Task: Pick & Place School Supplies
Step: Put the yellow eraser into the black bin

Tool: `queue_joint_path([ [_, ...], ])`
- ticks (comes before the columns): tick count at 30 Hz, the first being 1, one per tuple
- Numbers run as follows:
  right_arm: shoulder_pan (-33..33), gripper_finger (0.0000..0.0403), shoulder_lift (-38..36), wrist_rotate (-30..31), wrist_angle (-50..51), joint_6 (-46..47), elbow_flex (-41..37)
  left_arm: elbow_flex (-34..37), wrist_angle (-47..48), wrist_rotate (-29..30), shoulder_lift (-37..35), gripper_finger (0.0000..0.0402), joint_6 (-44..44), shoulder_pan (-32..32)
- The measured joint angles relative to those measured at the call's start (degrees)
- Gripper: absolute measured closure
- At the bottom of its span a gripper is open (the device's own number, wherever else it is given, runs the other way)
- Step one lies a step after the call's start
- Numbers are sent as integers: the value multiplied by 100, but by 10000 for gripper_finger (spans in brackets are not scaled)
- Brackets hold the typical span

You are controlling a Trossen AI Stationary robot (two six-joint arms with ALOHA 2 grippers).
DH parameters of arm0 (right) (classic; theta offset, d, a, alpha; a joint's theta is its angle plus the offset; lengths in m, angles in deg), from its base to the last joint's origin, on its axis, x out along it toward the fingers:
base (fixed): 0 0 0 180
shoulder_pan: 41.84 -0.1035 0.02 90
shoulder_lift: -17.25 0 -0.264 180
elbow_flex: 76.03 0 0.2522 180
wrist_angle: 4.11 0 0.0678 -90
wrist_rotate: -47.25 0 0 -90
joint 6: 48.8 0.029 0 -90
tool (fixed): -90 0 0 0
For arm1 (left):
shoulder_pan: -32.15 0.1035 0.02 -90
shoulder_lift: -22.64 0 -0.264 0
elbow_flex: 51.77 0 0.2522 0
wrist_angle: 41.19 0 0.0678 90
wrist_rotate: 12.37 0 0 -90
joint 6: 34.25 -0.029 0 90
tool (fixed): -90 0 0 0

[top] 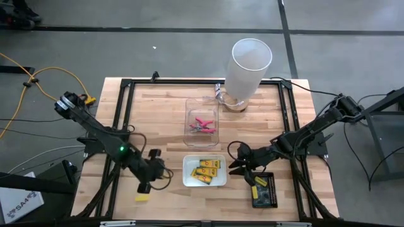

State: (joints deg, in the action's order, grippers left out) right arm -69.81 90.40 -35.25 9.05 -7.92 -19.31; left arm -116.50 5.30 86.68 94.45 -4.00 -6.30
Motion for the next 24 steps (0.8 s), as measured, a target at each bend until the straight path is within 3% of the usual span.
queue_joint_path([
  [13,1,278,0,1200,-799,-2014,0,-1000,71,294,507,368,-1945,1421],
  [18,17,278,26,1688,-1006,-2567,0,-1199,-915,484,777,368,-3086,1626],
  [24,161,278,267,1614,-1509,-2972,0,-1230,-2052,614,870,368,-4187,1673],
])
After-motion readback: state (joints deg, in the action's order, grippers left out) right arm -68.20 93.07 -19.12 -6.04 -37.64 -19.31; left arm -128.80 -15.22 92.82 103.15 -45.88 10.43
